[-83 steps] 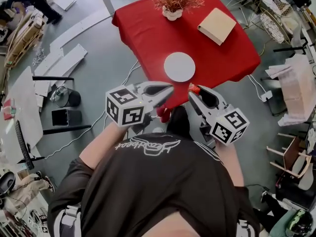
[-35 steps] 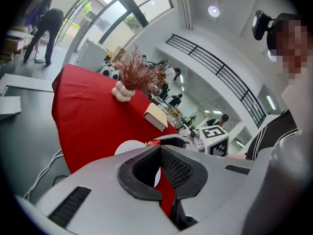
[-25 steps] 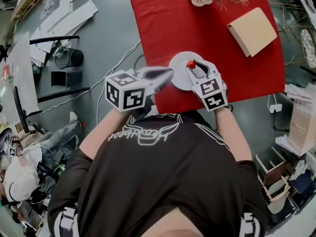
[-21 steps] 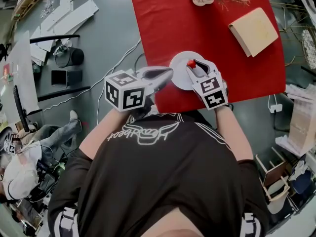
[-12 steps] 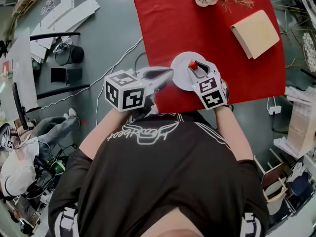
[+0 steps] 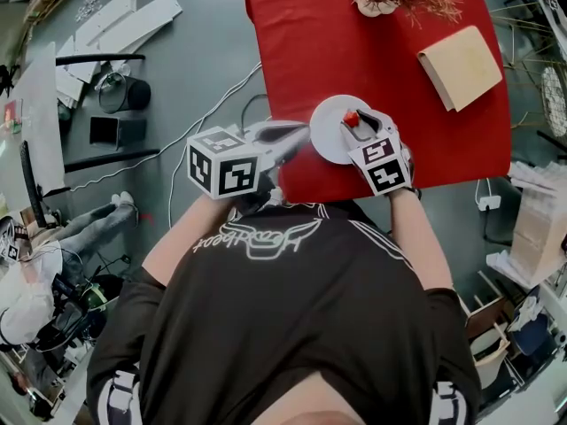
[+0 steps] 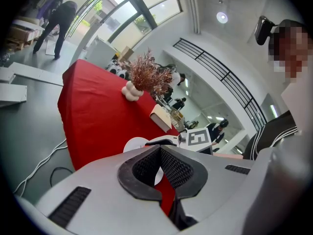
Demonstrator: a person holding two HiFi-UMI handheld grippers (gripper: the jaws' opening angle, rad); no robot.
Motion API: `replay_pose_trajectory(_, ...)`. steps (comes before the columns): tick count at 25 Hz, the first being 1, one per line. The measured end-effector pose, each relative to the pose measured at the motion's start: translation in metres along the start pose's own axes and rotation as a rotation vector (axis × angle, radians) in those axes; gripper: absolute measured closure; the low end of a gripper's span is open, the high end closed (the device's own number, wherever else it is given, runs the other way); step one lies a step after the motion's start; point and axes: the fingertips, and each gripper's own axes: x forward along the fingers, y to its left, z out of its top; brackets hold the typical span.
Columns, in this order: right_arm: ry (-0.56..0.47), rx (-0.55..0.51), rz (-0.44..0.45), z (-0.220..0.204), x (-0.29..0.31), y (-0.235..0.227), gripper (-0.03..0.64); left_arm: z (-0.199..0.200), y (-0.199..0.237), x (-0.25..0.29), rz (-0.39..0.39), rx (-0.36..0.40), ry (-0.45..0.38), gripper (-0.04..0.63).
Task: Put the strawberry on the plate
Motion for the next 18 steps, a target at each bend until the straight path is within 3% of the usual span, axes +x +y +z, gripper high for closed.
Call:
replay_pose_trajectory(8, -0.034, 0.035, -0.009, 0.004, -0.008, 0.0, 0.423, 0.002, -0.001, -0.008, 0.0, 0.001, -0.018, 0.589)
replay_pose_trajectory(13, -0.14, 0.123, -0.051, 0.019, -0.032, -0.013, 0.422, 0.005, -0.007, -0.017, -0.009, 0.02, -0.034, 0.589)
replay_pose_trajectory(18, -0.318, 0.228, -0.035, 0.051, -0.075, -0.006, 0.422, 0.01, -0.024, -0.029, -0.028, 0.059, -0.059, 0.589)
